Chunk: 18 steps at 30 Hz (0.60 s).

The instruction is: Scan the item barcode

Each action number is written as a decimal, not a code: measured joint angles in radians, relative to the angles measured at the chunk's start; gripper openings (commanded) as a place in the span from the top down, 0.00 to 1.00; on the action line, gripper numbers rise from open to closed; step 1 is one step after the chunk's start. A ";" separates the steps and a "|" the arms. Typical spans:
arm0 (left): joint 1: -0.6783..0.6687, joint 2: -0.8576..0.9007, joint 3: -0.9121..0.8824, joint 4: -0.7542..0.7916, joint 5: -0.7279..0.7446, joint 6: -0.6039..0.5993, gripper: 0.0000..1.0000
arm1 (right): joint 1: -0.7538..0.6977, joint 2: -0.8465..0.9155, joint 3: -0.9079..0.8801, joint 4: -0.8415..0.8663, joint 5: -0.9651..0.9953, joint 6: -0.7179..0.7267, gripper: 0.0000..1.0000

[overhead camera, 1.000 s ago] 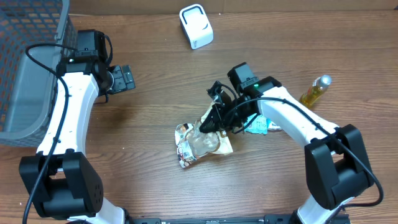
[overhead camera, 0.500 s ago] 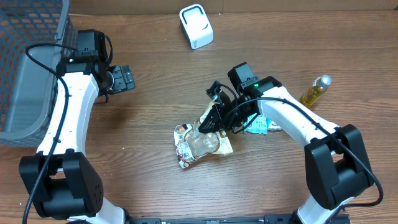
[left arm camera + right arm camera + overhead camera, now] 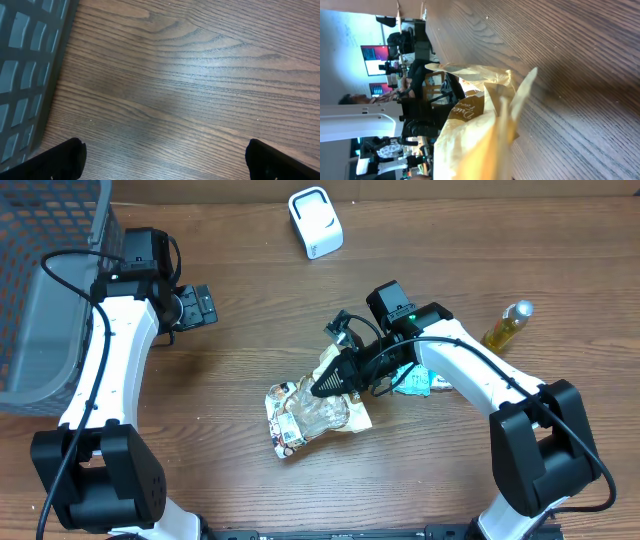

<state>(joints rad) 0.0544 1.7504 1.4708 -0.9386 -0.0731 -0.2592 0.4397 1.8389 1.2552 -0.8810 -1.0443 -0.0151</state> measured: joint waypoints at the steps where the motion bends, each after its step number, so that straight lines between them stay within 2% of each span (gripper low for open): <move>1: 0.000 0.000 0.000 0.000 0.000 0.000 0.00 | 0.000 0.000 0.000 -0.001 0.000 -0.003 0.96; 18: 0.000 0.000 0.000 0.000 0.000 0.000 0.00 | 0.000 0.000 0.000 -0.009 -0.006 -0.011 0.96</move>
<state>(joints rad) 0.0544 1.7504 1.4708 -0.9386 -0.0731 -0.2592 0.4400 1.8389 1.2552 -0.8898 -1.0508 -0.0261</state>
